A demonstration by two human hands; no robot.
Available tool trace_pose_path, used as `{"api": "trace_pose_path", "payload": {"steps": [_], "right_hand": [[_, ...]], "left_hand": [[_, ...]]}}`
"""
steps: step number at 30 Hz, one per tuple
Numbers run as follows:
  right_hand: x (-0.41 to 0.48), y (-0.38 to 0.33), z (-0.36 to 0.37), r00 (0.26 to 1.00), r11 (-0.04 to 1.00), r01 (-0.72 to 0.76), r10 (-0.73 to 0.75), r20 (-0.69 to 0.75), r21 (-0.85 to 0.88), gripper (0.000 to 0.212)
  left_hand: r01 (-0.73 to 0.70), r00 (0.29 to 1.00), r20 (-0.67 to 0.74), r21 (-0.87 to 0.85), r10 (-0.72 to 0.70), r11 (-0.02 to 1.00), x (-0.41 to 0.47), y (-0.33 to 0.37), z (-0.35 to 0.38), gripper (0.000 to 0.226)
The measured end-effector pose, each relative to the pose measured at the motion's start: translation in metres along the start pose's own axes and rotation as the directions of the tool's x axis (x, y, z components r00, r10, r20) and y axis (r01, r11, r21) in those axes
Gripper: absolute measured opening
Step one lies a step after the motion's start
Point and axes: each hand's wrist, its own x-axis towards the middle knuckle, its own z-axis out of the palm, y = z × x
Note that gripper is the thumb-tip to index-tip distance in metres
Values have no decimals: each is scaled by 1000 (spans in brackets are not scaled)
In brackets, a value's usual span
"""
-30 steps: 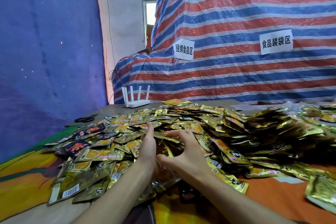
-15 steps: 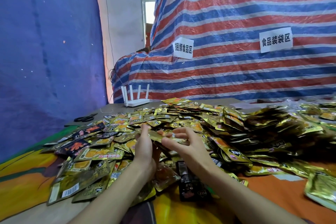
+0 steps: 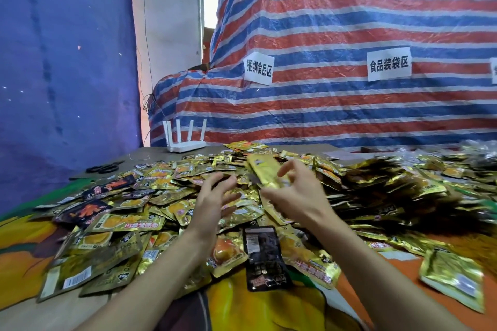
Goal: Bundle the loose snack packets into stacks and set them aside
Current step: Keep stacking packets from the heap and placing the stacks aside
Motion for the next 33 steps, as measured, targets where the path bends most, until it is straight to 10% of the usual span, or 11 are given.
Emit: {"api": "trace_pose_path", "payload": {"steps": [5, 16, 21, 25, 29, 33], "right_hand": [[36, 5, -51, 947, 924, -130, 9, -321, -359, 43], [72, 43, -68, 932, 454, -353, 89, -352, -818, 45], [64, 23, -43, 938, 490, -304, 6, -346, -817, 47], [49, -4, -5, 953, 720, 3, -212, -216, -694, 45], [30, -15, 37, 995, 903, 99, -80, 62, -417, 47], [15, 13, 65, 957, 851, 119, 38, 286, -511, 58]], "left_hand": [[-80, 996, 38, 124, 76, 989, 1, -4, 0, 19], [-149, 989, 15, 226, 150, 963, 0, 0, -1, 9], [-198, 956, -66, 575, 285, 794, 4, -2, -11, 15], [-105, 936, -106, 824, 335, 556, 9, 0, -24, 18], [45, 950, -153, 930, 273, 364, 16, 0, -38, 39], [171, 982, -183, 963, 42, 210, 20, -7, -45, 63]]}}
